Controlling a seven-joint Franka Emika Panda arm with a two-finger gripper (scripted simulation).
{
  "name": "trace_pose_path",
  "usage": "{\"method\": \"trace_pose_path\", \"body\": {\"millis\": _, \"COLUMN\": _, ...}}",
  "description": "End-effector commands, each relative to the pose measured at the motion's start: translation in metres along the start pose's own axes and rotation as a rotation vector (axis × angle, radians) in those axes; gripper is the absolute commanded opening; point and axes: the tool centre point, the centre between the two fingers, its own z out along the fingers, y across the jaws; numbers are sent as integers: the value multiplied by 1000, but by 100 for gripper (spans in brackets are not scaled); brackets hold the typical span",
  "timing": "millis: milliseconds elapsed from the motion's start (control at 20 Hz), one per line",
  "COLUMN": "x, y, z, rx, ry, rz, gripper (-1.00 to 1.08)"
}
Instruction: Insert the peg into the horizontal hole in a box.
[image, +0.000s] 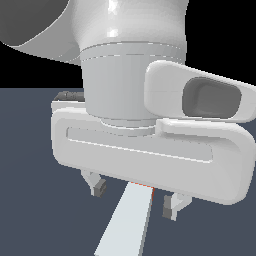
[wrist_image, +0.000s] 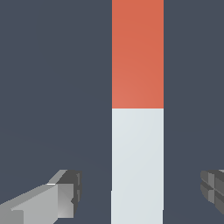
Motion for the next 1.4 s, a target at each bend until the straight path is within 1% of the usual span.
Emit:
{"method": "trace_pose_path", "body": {"millis": 0, "x": 0, "y": -1, "z": 10, "rx": 1, "ry": 0, "rz": 1, "gripper": 100}}
{"method": "trace_pose_path", "body": {"millis": 300, "x": -1, "y": -1, "z": 38, "rx": 1, "ry": 1, "rz": 3, "gripper": 100}}
{"method": "trace_pose_path", "body": {"millis": 550, "x": -1, "y": 0, "z": 44, "rx": 1, "ry": 1, "rz": 3, "gripper": 100}}
{"method": "trace_pose_path", "body": {"millis": 600, "x": -1, "y": 0, "z": 44, "rx": 1, "ry": 1, "rz": 3, "gripper": -100}}
{"method": "trace_pose_path", "body": {"millis": 1150, "x": 0, "y": 0, "z": 43, "rx": 1, "ry": 1, "rz": 3, "gripper": -100}}
{"method": "trace_pose_path", "body": {"millis": 1350, "x": 5, "y": -3, "z": 41, "rx": 1, "ry": 2, "rz": 2, "gripper": -100}}
